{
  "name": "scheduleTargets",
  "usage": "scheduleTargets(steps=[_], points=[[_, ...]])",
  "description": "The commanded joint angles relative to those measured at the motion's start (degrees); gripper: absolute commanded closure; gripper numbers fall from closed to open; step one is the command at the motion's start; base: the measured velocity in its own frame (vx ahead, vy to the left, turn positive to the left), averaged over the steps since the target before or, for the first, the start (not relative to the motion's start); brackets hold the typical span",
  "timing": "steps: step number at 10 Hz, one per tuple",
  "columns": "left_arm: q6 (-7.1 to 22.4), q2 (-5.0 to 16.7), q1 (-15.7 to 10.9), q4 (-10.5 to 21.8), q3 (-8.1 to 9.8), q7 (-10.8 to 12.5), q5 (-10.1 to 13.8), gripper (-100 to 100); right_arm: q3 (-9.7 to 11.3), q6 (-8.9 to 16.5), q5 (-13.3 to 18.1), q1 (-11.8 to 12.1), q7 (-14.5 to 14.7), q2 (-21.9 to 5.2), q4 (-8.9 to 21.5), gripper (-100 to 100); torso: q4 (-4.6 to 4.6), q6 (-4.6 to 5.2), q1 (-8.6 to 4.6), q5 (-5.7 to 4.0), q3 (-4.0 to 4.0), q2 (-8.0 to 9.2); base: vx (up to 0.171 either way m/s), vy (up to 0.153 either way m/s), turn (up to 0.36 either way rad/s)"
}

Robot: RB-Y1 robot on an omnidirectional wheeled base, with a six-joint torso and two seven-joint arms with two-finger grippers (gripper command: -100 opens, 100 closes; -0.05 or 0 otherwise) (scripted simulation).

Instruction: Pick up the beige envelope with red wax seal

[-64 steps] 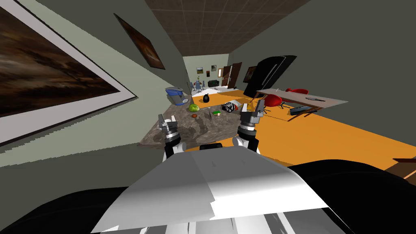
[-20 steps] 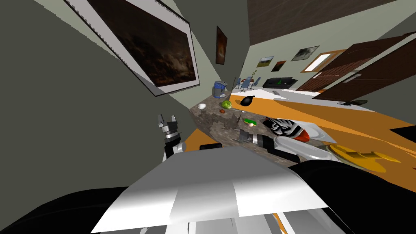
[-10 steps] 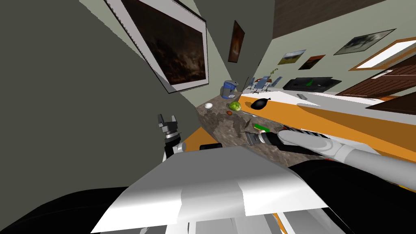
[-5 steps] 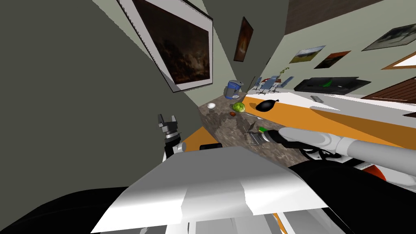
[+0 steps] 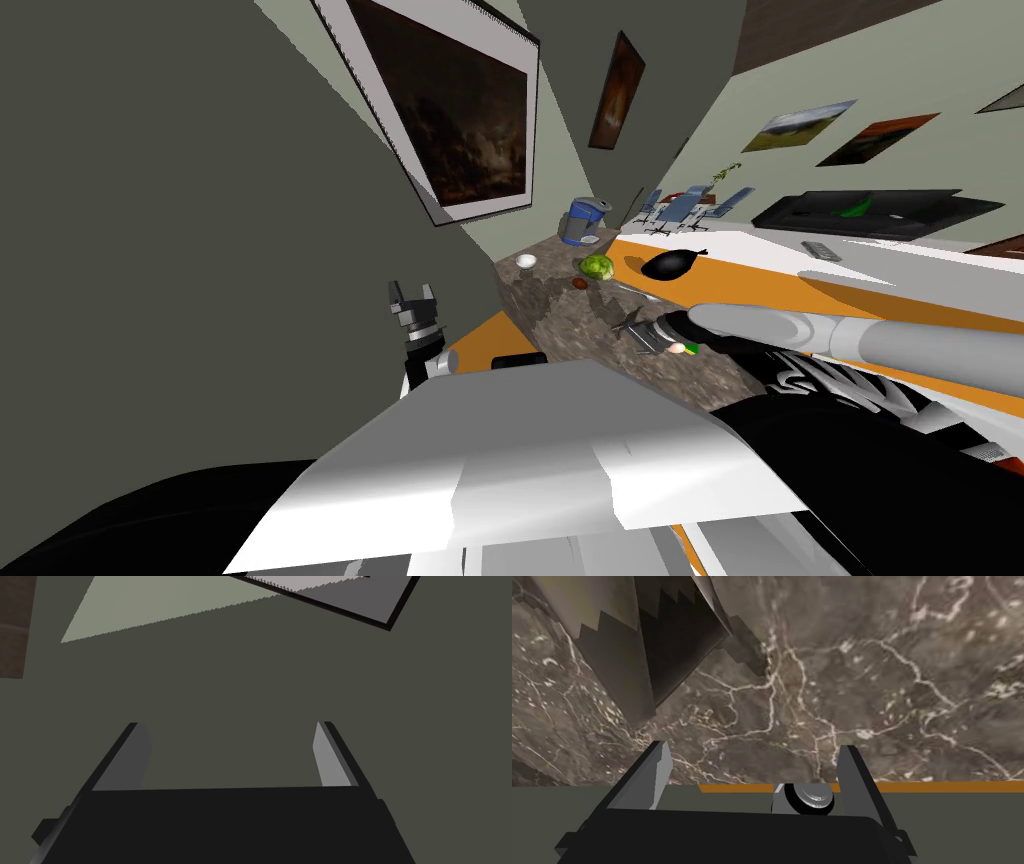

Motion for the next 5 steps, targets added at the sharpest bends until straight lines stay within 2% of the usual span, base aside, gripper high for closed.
scheduleTargets(steps=[1, 2, 3, 5], points=[[0.0, 0.0, 0.0, 0.0, 0.0, 0.0, 0.0, 0, 1.73, -0.53, 1.12, -1.9, 0.15, -0.99, 1.22, -100, 0.0, 0.0, 0.0, 0.0, 0.0, 0.0, 0.017, -0.006, 0.052], [0.0, 0.0, 0.0, 0.0, 0.0, 0.0, 0.0, 0, 1.64, -1.46, 3.01, -2.08, 0.18, -2.7, 2.46, -100, 0.01, 0.03, -0.01, -0.02, 0.02, 0.03, 0.018, -0.003, 0.094], [0.0, 0.0, 0.0, 0.0, 0.0, 0.0, 0.0, 0, 1.64, -1.46, 3.01, -2.08, 0.18, -2.7, 2.46, -100, 0.01, 0.0, 0.0, 0.0, 0.02, 0.03, 0.009, -0.003, 0.041], [0.0, 0.0, 0.0, 0.0, 0.0, 0.0, 0.0, 0, 1.49, -3.1, 6.14, -2.44, 0.18, -5.45, 4.6, -100, 0.02, 0.02, 0.01, -0.01, 0.04, 0.06, 0.023, 0.0, 0.101]])
